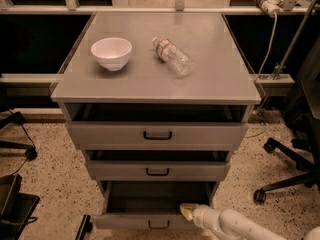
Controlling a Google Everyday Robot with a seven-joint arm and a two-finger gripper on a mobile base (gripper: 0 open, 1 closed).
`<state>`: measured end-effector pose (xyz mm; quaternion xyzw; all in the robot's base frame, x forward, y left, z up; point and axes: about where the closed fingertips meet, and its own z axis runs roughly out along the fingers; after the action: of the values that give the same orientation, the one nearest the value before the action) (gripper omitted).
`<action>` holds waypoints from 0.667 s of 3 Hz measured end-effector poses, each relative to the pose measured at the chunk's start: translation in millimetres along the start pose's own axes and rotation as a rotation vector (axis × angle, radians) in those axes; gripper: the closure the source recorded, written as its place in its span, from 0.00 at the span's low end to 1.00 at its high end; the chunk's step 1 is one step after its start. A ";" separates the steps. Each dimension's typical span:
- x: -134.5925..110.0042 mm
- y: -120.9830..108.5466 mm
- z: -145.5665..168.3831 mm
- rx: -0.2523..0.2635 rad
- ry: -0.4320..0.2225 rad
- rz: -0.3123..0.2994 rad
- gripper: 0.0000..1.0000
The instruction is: Open bottom drawer
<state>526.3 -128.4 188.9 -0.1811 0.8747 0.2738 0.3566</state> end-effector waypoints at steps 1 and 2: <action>6.8 19.7 -25.0 -0.045 -0.051 0.040 1.00; 18.2 49.3 -66.0 -0.110 -0.067 0.112 1.00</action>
Offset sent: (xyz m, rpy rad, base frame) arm -0.1273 -0.0158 0.0757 0.2632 0.0910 -0.0136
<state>454.1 -132.1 232.4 -0.1418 0.8546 0.3470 0.3594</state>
